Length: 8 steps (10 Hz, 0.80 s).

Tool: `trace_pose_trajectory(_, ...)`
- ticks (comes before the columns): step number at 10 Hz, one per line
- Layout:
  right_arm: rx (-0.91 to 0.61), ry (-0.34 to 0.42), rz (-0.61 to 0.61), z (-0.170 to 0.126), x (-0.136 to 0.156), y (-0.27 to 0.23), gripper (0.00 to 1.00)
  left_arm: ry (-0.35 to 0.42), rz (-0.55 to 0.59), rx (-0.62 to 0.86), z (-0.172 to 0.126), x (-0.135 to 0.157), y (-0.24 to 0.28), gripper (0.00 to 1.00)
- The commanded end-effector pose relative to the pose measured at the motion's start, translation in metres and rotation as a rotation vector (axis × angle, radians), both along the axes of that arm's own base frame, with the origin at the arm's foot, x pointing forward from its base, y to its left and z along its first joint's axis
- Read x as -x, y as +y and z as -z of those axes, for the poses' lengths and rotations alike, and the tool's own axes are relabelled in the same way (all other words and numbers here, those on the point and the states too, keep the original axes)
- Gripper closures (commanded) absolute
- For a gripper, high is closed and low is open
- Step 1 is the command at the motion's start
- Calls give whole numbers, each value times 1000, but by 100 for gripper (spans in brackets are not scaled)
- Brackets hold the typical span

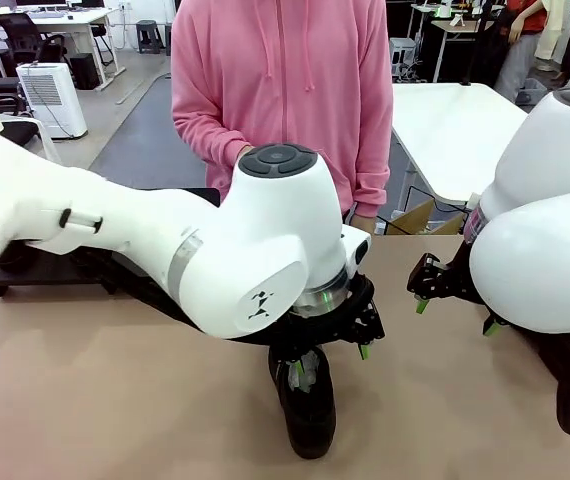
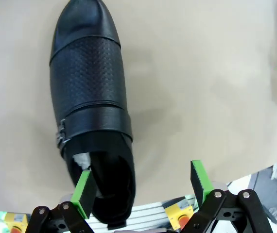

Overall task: Organize the shoes by placing them on the stand.
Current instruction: Place the Shoe from the middle of the table onto the Shoes Stand.

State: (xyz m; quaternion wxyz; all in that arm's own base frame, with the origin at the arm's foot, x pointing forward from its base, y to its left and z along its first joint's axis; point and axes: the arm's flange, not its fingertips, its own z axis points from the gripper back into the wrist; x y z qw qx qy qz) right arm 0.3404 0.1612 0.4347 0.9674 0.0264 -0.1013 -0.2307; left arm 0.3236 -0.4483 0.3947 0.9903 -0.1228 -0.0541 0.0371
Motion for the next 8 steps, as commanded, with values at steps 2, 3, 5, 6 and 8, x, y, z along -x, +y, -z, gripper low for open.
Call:
trace_pose_trajectory(2, -4, -1, -19, 0, -1, -1, 0, 22, -52, -29, 3, -6, -34, 0)
trace_pose_trajectory(3, -4, -1, -19, 0, -1, -1, 0, 28, -84, -47, 8, -10, -36, 0)
trace_pose_trajectory(5, -4, -1, -19, 0, -1, -1, 0, 55, -119, -83, 20, -20, -35, 0)
trace_pose_trajectory(6, -4, -1, -19, 0, -1, -1, 0, 63, -123, -92, 24, -25, -35, 0)
trace_pose_trajectory(8, -4, -1, -19, 0, -1, -1, 0, 106, -98, -114, 32, -30, -35, 0)
